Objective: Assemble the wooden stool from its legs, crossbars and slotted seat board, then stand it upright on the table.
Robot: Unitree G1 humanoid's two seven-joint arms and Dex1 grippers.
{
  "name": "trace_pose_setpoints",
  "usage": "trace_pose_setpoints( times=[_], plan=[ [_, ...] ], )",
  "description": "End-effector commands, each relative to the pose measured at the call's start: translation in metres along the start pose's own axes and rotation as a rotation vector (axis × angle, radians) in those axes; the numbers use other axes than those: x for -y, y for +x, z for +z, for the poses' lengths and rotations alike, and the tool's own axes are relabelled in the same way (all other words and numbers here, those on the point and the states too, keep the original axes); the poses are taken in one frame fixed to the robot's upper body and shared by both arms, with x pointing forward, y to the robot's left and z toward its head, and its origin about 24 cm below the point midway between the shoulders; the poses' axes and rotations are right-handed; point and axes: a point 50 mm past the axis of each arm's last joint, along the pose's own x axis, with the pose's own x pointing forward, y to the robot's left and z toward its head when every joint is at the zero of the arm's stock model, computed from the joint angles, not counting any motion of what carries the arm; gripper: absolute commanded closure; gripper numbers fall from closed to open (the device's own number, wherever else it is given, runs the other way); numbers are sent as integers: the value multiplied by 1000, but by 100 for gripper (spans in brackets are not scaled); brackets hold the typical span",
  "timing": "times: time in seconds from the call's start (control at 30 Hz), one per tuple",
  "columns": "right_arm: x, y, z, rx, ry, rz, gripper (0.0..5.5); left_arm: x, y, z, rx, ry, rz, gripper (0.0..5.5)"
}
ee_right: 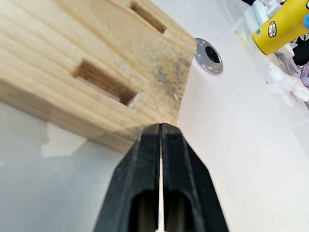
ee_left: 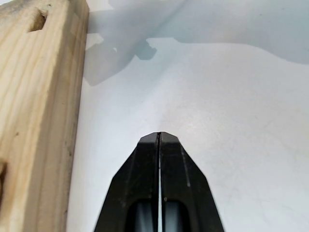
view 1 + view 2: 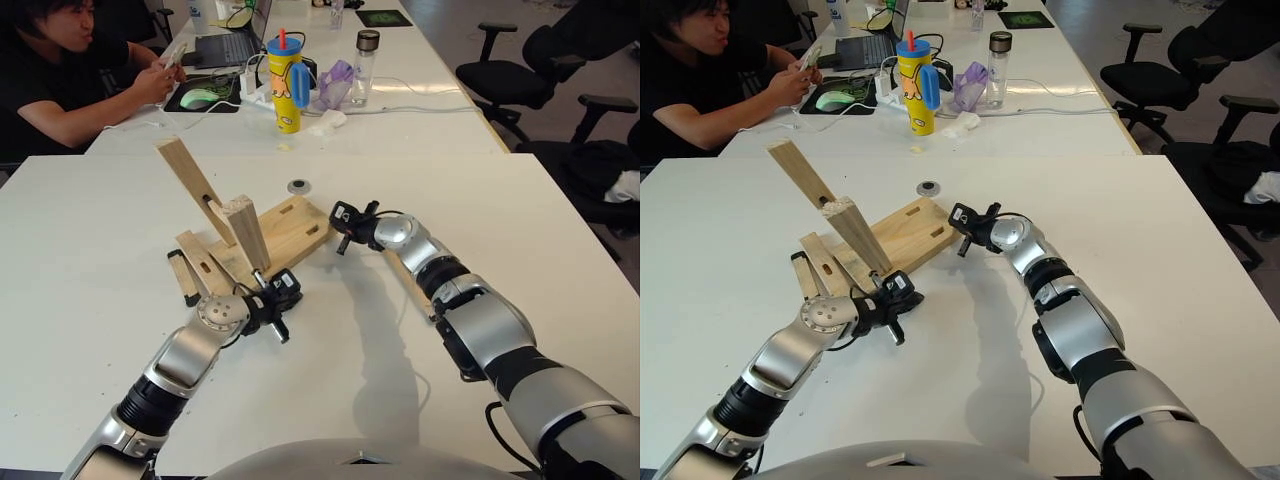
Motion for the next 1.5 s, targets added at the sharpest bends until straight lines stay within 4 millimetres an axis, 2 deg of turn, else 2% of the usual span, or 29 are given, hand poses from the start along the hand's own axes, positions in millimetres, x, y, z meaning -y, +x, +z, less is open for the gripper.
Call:
trace_pose_setpoints(
  times=[0.03, 0.33, 0.57, 0.67, 0.83, 0.93, 1.07, 1.17, 1.27, 1.33, 1.43, 1.5],
  plan=[
    [-17, 1, -20, -111, -47, 136, 550, 1, 6, -3, -25, -14, 28, 548],
    [-46, -13, -66, -370, -95, 439, 550, -11, 7, 2, -1, -17, 151, 548],
    [-79, -29, -91, -378, 36, 728, 550, -20, 5, 3, 2, -4, 199, 548],
    [-93, -31, -82, -263, 87, 839, 550, -25, 5, 3, 3, -17, 230, 548],
    [-114, -39, -41, -46, 141, 954, 550, -38, 4, 8, 13, -14, 278, 548],
    [-127, -52, -11, 78, 212, 1016, 550, -45, 4, 11, 14, -1, 284, 548],
    [-134, -61, 4, 129, 249, 983, 550, -52, 2, 11, 10, 7, 294, 548],
    [-125, -60, 23, 260, 314, 831, 550, -55, 2, 8, -5, 23, 298, 548],
    [-98, -73, 51, 470, 452, 702, 550, -59, 0, 7, -9, 27, 307, 548],
    [-78, -86, 62, 561, 503, 634, 550, -60, -1, 6, -9, 26, 312, 548],
    [-44, -96, 65, 589, 527, 467, 550, -62, -2, 5, -14, 26, 321, 548],
    [-25, -85, 52, 465, 473, 289, 550, -65, -2, 4, -16, 26, 330, 548]
  ],
)
